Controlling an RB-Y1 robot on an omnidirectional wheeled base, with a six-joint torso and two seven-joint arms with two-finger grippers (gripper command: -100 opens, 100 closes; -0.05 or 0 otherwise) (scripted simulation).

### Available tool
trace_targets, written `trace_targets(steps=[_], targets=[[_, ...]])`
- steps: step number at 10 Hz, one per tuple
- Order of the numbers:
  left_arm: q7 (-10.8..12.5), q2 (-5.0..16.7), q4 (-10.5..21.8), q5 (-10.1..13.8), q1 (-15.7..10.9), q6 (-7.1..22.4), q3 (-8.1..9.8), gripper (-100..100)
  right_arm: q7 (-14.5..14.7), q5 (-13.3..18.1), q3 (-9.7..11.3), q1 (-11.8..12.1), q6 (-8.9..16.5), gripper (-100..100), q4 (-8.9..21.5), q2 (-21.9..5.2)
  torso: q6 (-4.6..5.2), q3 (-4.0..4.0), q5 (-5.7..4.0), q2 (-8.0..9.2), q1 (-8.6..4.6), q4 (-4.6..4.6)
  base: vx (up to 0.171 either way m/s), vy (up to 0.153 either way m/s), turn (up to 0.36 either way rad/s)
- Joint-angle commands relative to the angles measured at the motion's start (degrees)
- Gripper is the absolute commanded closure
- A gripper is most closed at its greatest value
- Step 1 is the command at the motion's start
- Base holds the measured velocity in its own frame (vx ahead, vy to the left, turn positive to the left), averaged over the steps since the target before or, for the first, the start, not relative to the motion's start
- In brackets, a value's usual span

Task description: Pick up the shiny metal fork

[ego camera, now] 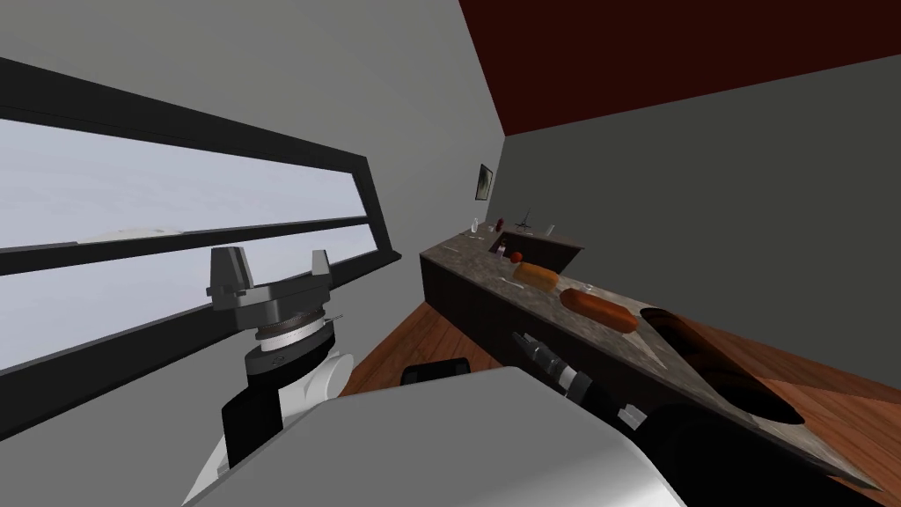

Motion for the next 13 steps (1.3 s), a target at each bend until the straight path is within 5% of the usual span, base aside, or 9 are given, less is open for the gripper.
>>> trace_targets(steps=[1,13], targets=[[0.0,0.0,0.0,0.0,0.0,0.0,0.0,0,0.14,0.19,-0.4,1.08,-0.03,-100,1.1,-2.35,0.0,0.0,0.0,0.0,0.0,0.0,0.02,0.052,0.034],[0.0,0.0,-0.01,0.0,0.01,0.0,0.0,0,3.01,4.28,-0.97,11.8,0.73,-100,15.65,-20.74,0.0,-0.15,0.01,-0.25,0.01,-0.06,0.058,0.056,0.062]])
